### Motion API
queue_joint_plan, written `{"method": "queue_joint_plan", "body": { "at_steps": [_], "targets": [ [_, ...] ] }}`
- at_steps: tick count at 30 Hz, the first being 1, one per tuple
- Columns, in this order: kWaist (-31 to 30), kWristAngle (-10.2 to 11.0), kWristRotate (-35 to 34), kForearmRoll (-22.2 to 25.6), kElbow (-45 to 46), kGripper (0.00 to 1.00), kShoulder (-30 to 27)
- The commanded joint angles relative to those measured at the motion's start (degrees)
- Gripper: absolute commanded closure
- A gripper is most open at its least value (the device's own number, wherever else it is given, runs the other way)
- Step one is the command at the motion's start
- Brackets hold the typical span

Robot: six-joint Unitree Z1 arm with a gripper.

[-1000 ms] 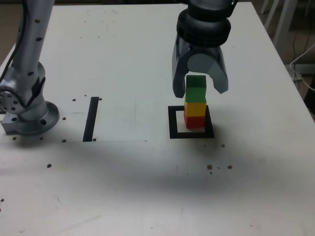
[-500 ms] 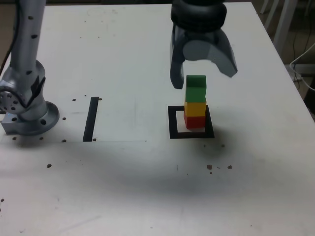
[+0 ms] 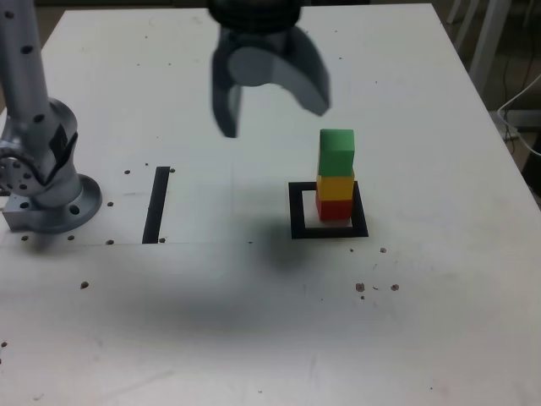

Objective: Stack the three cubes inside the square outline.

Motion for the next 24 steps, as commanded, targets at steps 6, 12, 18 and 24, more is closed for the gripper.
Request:
{"method": "queue_joint_plan", "body": {
  "at_steps": [6,12,18,24],
  "targets": [
    [0.3,-0.2,0.2,-2.4,10.1,0.00,-5.6],
    [0.3,-0.3,0.3,-6.9,18.7,0.00,-8.2],
    [0.4,-1.6,0.3,-12.4,25.2,0.00,-9.4],
    [0.4,-3.3,0.0,-16.4,30.9,0.00,-9.3]
  ]
}}
